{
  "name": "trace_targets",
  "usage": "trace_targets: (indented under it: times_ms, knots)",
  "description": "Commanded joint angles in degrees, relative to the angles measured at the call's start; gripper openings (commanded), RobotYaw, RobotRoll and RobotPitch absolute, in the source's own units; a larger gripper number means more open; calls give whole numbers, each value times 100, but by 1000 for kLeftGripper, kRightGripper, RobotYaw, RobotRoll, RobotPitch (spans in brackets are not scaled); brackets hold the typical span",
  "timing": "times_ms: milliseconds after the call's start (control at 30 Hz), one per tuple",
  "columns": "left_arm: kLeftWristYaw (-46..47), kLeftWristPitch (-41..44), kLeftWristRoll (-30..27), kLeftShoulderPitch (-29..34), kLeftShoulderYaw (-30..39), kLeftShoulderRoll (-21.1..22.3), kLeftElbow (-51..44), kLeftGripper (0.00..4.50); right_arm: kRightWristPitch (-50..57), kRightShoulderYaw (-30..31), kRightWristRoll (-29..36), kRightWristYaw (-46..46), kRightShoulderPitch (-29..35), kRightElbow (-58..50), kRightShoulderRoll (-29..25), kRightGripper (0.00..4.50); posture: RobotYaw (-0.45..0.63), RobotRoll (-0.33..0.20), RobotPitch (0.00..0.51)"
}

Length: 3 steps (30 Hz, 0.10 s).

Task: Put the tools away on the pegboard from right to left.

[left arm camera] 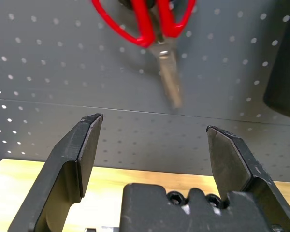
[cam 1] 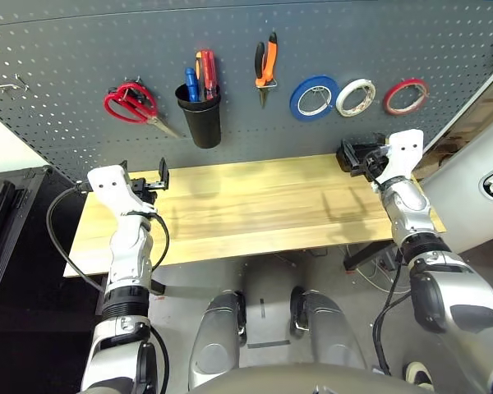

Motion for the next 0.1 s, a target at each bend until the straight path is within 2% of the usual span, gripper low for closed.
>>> trace_targets:
  times_ms: [33, 100]
  knots:
    - [38, -30, 10, -48, -21, -29, 134, 4481, -79, -68, -4, 32, 15, 79, -50, 4500, 11, 0, 78]
    - [48, -18, 18, -46, -20, -24, 141, 4481, -85, -83, -8, 32, 4, 80, -42, 4500, 11, 0, 78]
